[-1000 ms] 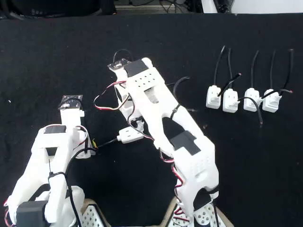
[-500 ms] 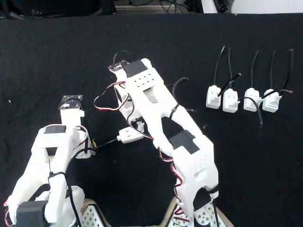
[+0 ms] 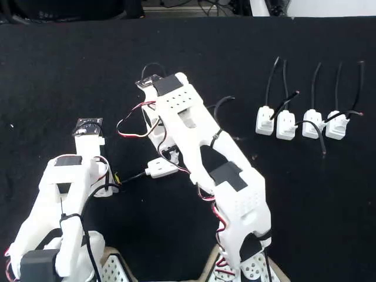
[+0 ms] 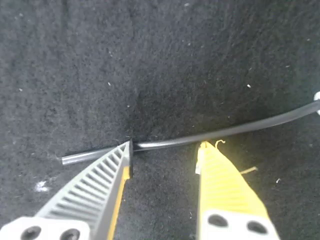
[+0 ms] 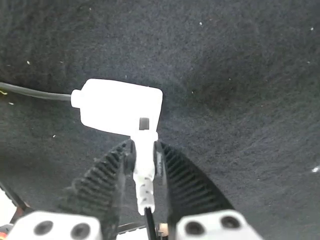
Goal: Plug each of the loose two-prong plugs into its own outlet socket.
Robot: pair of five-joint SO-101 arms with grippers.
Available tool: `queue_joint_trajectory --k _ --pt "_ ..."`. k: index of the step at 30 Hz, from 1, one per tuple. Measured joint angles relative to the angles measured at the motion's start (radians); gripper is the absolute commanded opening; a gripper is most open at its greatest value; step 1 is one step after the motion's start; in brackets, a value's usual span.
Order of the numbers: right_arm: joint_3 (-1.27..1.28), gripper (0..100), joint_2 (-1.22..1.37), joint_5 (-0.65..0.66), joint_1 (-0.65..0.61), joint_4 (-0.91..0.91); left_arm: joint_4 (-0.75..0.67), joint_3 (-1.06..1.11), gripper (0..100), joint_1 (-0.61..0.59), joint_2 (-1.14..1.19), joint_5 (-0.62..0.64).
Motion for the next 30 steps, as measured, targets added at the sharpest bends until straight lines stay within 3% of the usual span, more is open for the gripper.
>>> queue_joint_trajectory --k 30 --pt "-0.106 1.0 0.121 -0.002 0.003 0.006 0.0 0.0 22 0.0 0.002 0.0"
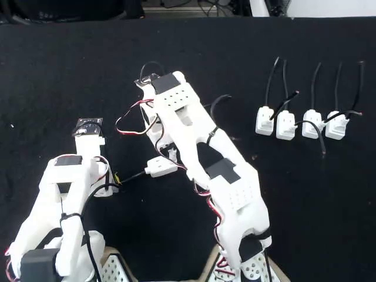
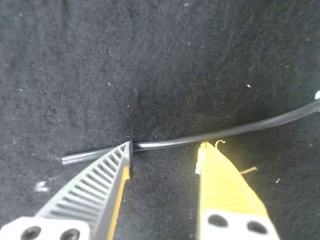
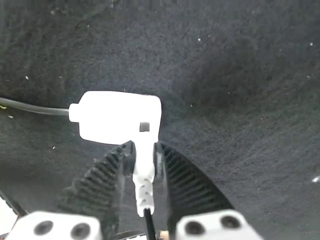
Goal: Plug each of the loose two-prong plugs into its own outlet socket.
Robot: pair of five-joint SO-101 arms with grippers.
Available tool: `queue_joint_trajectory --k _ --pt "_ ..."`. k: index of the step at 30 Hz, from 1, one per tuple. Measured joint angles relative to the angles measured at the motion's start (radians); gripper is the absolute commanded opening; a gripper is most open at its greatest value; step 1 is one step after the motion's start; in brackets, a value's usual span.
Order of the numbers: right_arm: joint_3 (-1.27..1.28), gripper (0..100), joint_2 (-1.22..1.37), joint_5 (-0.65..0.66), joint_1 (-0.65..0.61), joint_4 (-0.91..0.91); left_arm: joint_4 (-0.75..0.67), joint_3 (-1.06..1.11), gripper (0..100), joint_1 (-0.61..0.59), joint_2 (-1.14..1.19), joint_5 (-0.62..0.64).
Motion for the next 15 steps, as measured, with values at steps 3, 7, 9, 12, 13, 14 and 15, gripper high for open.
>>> queue_joint_trajectory --k 3,7,9,12,13,14,15 --pt "0.002 1.0 -0.025 0.0 0.0 0.0 0.0 0.0 22 0.0 0.0 0.0" --pt "0.041 1.0 -0.064 0.014 -0.002 0.0 0.0 0.0 22 0.0 0.0 0.0" --pt "0.078 1.0 -0.086 0.025 -0.003 0.0 0.0 0.0 22 0.0 0.0 0.0" --pt "0.133 1.0 -0.115 0.04 -0.005 0.0 0.0 0.0 22 0.0 0.0 0.0" --pt "0.146 1.0 -0.123 0.041 -0.005 0.0 0.0 0.0 22 0.0 0.0 0.0" --pt "0.149 1.0 -0.132 0.041 -0.005 0.0 0.0 0.0 22 0.0 0.0 0.0" --pt "0.15 1.0 -0.138 0.041 -0.005 0.0 0.0 0.0 22 0.0 0.0 0.0"
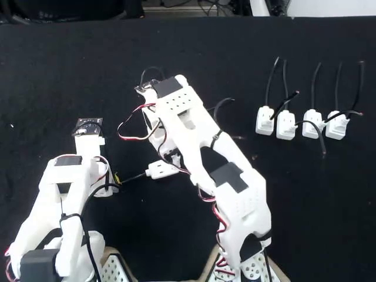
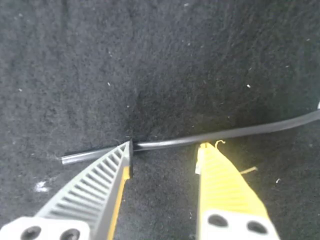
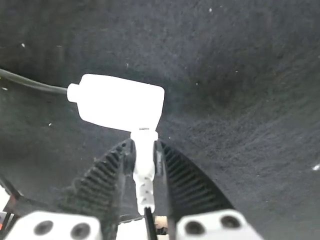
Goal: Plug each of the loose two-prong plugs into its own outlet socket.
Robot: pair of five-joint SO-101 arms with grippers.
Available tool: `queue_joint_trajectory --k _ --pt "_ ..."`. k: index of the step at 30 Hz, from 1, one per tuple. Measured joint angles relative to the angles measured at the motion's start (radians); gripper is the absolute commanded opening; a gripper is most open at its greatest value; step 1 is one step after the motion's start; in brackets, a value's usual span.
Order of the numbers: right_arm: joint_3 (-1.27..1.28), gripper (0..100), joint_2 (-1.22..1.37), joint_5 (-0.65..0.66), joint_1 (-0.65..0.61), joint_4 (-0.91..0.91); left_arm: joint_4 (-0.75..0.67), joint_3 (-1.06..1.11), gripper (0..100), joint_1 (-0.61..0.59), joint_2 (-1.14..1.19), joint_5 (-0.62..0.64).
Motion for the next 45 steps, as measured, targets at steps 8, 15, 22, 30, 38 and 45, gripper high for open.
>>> queue_joint_trajectory --k 8,15,22,30,38,45 --pt "0.0 1.0 -0.023 0.0 0.002 0.0 0.0 0.0 22 0.0 0.0 0.0" --pt "-0.064 1.0 0.057 0.002 0.003 0.0 0.0 0.0 22 0.0 0.0 0.0" --pt "-0.077 1.0 0.063 0.0 0.002 0.0 0.0 0.0 22 0.0 0.0 0.0" --pt "-0.078 1.0 0.069 0.0 0.002 0.0 0.0 0.0 22 0.0 0.0 0.0" --pt "-0.078 1.0 0.069 0.0 0.002 0.0 0.0 0.0 22 0.0 0.0 0.0" --pt "-0.051 1.0 0.068 0.0 0.009 0.0 0.0 0.0 22 0.0 0.0 0.0"
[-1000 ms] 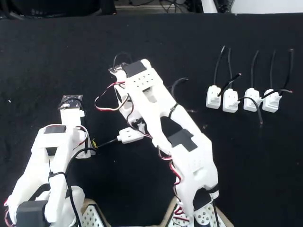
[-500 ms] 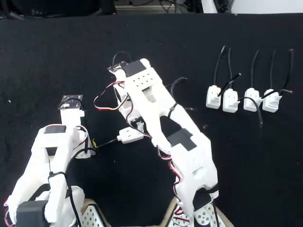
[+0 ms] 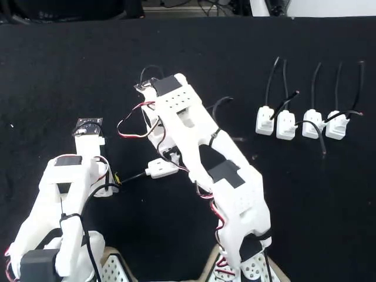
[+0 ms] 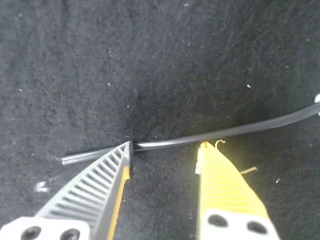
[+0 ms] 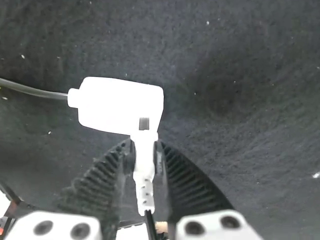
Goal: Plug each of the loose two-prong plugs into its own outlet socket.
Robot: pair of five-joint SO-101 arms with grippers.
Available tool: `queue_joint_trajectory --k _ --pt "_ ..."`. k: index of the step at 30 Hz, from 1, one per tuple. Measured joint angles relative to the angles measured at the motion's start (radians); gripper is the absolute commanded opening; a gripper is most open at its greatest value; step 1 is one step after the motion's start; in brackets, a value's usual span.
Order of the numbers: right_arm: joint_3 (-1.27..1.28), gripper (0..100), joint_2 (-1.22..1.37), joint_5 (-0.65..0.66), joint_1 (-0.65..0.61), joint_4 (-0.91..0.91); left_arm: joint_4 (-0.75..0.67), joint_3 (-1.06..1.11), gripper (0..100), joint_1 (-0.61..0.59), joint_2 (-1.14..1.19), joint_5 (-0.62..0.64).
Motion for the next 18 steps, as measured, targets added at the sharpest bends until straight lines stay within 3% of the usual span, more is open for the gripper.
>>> queue_joint_trajectory --k 18 --pt "-0.014 1.0 0.02 -0.051 0.006 0.0 0.0 0.0 22 0.0 0.0 0.0"
